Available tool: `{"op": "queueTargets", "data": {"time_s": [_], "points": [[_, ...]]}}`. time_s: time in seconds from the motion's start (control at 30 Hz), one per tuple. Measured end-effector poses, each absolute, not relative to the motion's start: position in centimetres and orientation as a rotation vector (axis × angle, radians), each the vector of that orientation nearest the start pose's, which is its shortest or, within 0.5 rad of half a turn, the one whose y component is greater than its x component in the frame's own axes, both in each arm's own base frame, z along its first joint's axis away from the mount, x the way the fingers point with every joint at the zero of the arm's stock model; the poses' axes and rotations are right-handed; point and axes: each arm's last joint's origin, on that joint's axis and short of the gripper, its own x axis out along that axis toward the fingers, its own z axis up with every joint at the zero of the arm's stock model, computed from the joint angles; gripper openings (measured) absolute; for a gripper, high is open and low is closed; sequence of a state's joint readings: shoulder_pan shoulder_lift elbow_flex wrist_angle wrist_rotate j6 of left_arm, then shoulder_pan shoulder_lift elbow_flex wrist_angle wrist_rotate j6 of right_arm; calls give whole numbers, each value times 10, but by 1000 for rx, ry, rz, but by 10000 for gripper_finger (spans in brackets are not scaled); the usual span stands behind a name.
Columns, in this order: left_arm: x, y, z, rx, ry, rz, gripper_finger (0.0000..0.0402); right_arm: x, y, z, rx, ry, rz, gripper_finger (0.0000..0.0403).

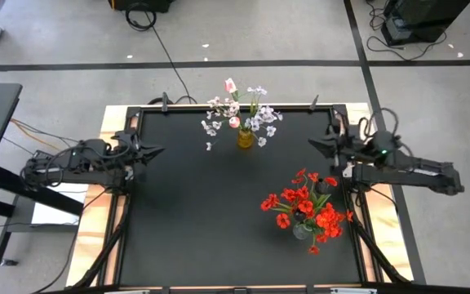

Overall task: Sort flowers into vase by color
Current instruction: Return to Home Position

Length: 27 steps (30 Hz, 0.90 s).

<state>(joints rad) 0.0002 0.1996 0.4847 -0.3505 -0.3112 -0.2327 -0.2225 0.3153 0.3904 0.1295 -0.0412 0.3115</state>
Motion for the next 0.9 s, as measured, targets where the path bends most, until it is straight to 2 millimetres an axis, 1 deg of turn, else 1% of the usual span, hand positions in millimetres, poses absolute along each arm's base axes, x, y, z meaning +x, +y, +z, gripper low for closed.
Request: {"op": "queueTargets", "data": {"time_s": [0.1, 0.2, 0.27, 0.37, 0.5, 0.57, 0.63, 0.7, 0.77, 0.83, 0.9], "points": [[69, 9, 269, -215, 39, 319, 1, 107, -21, 263, 300, -174, -185, 0], [65, 9, 255, -236, 64, 323, 1, 111, -18, 249, 329, -145, -176, 0], [64, 9, 251, -253, 40, 312, 1, 112, -14, 245, 358, -135, -154, 0], [64, 8, 249, -262, 34, 305, 0, 112, -10, 242, 380, -125, -171, 0], [64, 8, 248, -256, 43, 298, 0, 113, -4, 235, 352, -47, -191, 0], [64, 8, 247, -255, 55, 300, 0, 112, -2, 234, 341, -35, -188, 0], [65, 8, 249, -271, 28, 296, 0, 109, -1, 239, 330, -73, -187, 0], [65, 8, 258, -268, -63, 284, 0, 103, -1, 251, 288, -136, -161, 0], [62, 8, 266, -208, -104, 285, 0, 97, 0, 257, 221, -180, -124, 0], [59, 9, 269, -155, -85, 304, 0, 91, 0, 256, 160, -174, -97, 0], [59, 9, 266, -142, -40, 323, 0, 84, 0, 253, 159, -156, -99, 0]]}}
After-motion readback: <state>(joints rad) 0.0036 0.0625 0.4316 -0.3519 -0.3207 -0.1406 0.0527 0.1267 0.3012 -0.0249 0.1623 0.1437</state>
